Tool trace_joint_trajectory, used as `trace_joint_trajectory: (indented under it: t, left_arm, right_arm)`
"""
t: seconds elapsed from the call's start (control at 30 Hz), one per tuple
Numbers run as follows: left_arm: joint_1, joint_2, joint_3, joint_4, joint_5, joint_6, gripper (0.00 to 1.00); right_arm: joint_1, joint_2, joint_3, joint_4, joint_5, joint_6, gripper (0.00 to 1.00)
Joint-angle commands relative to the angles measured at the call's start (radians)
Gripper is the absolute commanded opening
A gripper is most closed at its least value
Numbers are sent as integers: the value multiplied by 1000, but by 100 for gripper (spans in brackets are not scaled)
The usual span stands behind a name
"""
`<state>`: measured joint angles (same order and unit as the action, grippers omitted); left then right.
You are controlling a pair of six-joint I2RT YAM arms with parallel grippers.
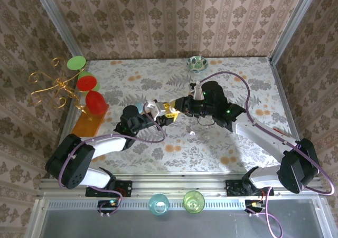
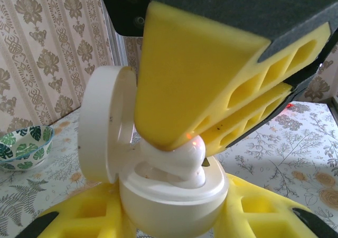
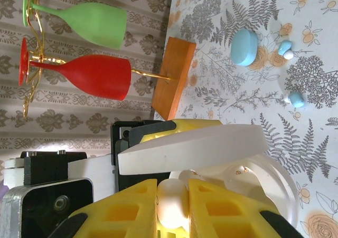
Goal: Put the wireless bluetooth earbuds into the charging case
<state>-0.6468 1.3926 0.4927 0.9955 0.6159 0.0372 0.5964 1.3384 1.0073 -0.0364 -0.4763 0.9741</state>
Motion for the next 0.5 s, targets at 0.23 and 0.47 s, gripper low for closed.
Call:
trace_joint_trajectory:
  t: [0.23, 0.47]
  left_arm:
    - [0, -14, 15, 69, 11, -13, 23]
    - [14, -16, 0, 78, 19, -16, 23]
  right_arm:
    - [5, -18, 47, -77, 21, 1, 17]
    - [0, -25, 131, -200, 2, -34, 16]
